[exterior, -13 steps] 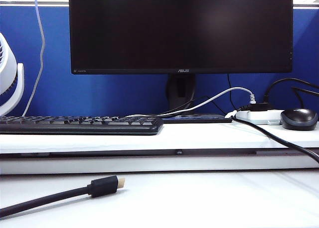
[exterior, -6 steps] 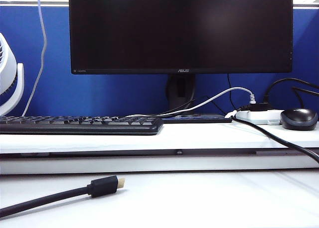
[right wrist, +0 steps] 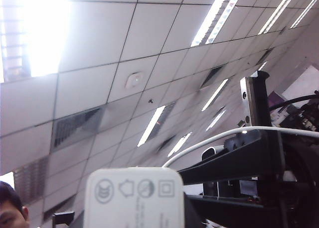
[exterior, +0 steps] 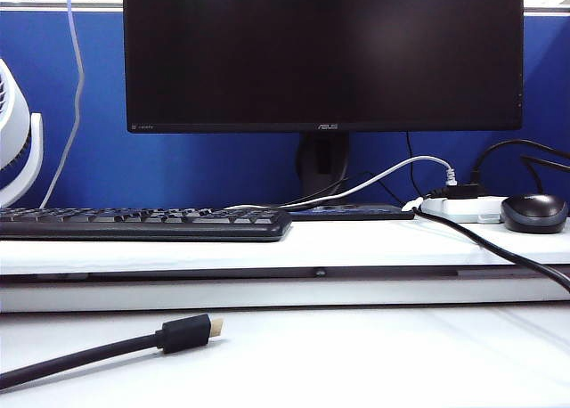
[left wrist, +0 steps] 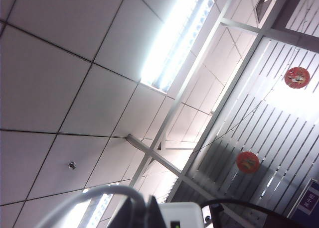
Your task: Pick up the Type-C charging cable and the charging base, insert one end of the Type-C charger into the corresponding slot on the base, and finally place the plugged-in charger back on the table.
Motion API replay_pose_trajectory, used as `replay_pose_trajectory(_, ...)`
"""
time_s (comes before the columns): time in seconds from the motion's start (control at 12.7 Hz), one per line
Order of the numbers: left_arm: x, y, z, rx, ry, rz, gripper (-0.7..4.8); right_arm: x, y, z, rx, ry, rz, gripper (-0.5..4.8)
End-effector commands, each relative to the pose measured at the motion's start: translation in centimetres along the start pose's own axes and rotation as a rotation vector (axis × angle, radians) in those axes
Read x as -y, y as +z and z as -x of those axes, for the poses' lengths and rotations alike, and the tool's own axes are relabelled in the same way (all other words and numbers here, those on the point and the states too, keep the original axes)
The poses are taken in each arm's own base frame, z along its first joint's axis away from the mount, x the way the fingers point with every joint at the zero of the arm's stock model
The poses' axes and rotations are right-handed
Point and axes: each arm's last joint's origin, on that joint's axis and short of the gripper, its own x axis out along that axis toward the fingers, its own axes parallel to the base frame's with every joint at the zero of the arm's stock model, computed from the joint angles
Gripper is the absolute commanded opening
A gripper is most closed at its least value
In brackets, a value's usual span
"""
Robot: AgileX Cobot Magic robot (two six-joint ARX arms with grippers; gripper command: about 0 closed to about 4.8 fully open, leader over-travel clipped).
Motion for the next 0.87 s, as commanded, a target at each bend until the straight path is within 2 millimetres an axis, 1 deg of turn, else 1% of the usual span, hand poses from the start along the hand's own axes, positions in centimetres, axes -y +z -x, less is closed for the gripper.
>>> replay_pose_trajectory(0.08, 0.33, -1.43, 0.1, -0.076, -0.027, 0.108, -0.06, -0.88, -0.4, -0.23, 0.009, 0.018, 0.034, -0.05)
replay_pose_trajectory(0.31, 0.4, -1.83, 0.14, -0.105, -0.026, 0.109, -0.06, -0.73, -0.33, -0.24, 0.011, 0.003, 0.04, -0.05)
replay_pose_trajectory(0.63, 0.44, -1.89, 0.16, -0.108, -0.036, 0.119, -0.06, -0.73, -0.6, -0.23, -0.065, -0.03, 0.048, -0.05)
replay_pose_trajectory(0.71, 0.61, -2.16, 0.2, -0.124, -0.07, 0.149, -0.06, -0.67, -0.54, -0.23, -0.059, -0.033, 0.042, -0.05)
replay_pose_trajectory(0.87, 0.6, -2.29, 0.22, -0.136, -0.06, 0.161, -0.06, -0.73, -0.62, -0.23, -0.071, -0.033, 0.068, -0.05)
